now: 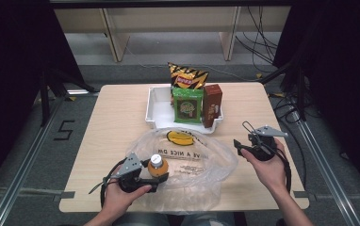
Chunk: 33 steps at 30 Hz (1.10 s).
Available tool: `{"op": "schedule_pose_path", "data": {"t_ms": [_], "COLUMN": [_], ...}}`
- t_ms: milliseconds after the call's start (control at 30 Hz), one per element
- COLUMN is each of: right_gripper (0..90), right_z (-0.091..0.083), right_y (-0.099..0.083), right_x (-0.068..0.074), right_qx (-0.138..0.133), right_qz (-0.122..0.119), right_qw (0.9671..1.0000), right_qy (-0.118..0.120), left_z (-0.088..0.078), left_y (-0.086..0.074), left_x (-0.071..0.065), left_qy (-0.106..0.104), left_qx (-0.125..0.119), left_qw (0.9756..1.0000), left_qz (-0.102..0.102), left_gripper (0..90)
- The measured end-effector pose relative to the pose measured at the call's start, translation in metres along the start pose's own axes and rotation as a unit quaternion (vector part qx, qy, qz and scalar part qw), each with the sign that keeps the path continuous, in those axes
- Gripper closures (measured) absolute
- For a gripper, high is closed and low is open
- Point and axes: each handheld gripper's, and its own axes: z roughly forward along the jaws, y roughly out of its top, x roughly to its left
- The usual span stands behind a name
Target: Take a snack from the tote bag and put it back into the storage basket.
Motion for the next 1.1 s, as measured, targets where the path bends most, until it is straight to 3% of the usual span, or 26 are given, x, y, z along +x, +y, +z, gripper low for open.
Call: {"op": "schedule_pose_path", "data": {"t_ms": [33,67,100,267,300,367,400,633,733,767,867,967,1100], "right_gripper": [38.2,38.2,38.3,38.3,38.2,38.2,38.2,38.2,38.0,38.0,38.0,38.0,37.9], "right_z": [0.0001,0.0,-0.0001,-0.0001,0.0004,0.0003,0.0,0.0001,0.0007,0.0005,0.0005,0.001,0.0018], "right_y": [-0.0001,-0.0001,-0.0008,-0.0009,-0.0007,-0.0007,-0.0011,-0.0019,-0.0018,-0.0019,-0.0021,-0.0022,-0.0023], "right_x": [0.0003,0.0003,0.0037,0.0031,0.0006,0.0006,0.0028,0.002,-0.0025,-0.0031,-0.0029,-0.0027,-0.0029], "right_qx": [-0.002,-0.002,-0.003,-0.001,-0.004,0.001,0.004,0.004,0.004,0.007,0.008,0.007,0.003], "right_qz": [0.004,0.003,0.017,0.015,-0.001,-0.002,0.014,0.02,-0.005,-0.01,-0.008,-0.005,-0.004], "right_qw": [1.0,1.0,0.9998,0.9999,1.0,1.0,0.9999,0.9998,1.0,0.9999,0.9999,1.0,1.0], "right_qy": [0.005,0.005,0.0,0.001,-0.002,-0.007,-0.007,0.0,0.003,0.003,0.002,0.001,-0.006], "left_z": [0.0002,0.0004,0.0008,0.0022,0.0023,0.0024,0.0029,0.0027,0.0027,0.0026,0.0027,0.0017,-0.0006], "left_y": [-0.0001,-0.0005,-0.001,-0.0025,-0.0024,-0.0033,-0.0034,-0.0031,-0.0026,-0.002,-0.0023,-0.0005,0.003], "left_x": [0.0011,0.001,0.0009,0.0003,0.0018,0.0007,0.0014,0.0007,0.0,0.0011,-0.0004,-0.0004,-0.0018], "left_qy": [-0.003,-0.002,-0.005,-0.004,-0.007,-0.002,-0.006,-0.008,-0.009,-0.01,-0.012,-0.011,-0.011], "left_qx": [0.0,0.0,0.0,0.002,0.005,0.01,0.009,0.01,0.011,0.011,0.013,0.012,0.002], "left_qw": [1.0,1.0,1.0,1.0,0.9999,0.9999,0.9999,0.9998,0.9998,0.9996,0.9997,0.9996,0.9998], "left_qz": [0.007,0.004,-0.003,0.0,0.013,0.005,0.01,0.015,0.016,0.026,0.014,0.024,0.019], "left_gripper": [24.1,24.1,24.0,25.4,25.8,26.7,27.4,30.8,31.1,31.2,31.4,31.6,31.6]}}
